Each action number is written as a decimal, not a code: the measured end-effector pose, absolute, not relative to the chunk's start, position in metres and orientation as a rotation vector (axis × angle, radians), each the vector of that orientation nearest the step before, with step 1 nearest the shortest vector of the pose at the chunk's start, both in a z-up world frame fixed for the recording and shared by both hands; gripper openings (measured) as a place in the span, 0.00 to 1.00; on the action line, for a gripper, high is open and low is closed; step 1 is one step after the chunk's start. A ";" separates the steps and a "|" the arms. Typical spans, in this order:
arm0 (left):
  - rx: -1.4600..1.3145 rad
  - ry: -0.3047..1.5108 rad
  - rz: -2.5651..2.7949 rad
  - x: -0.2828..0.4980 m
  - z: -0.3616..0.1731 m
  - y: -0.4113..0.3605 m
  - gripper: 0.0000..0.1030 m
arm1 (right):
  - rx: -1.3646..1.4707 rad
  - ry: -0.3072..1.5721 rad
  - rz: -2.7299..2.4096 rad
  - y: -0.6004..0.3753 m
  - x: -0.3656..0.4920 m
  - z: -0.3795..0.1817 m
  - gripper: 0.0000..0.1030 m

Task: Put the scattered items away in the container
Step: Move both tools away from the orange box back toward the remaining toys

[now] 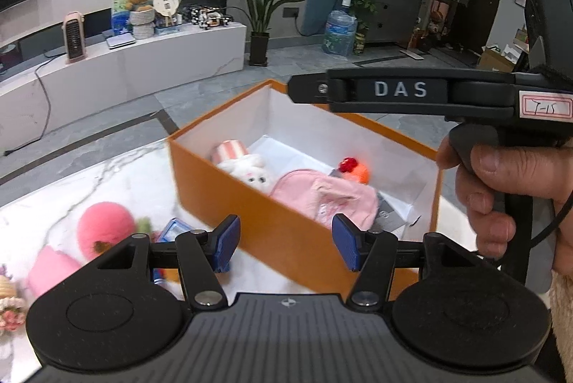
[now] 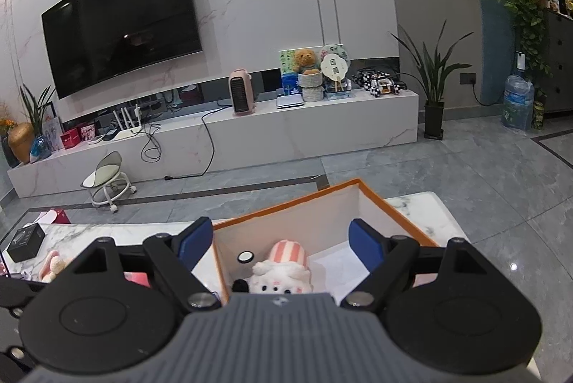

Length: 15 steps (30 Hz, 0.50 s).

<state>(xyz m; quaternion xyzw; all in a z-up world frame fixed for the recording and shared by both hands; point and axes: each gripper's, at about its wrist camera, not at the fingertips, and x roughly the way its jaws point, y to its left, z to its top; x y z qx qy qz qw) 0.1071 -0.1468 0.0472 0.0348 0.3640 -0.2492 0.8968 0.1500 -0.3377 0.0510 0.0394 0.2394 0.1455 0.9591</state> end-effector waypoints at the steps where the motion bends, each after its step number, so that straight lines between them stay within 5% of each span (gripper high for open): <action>1: 0.075 0.755 -0.508 0.106 0.047 -0.142 0.65 | 0.075 0.486 0.301 -0.335 0.150 0.051 0.82; 15: 0.081 0.763 -0.370 0.081 0.050 -0.054 0.65 | 0.009 0.489 0.374 -0.295 0.141 0.047 0.85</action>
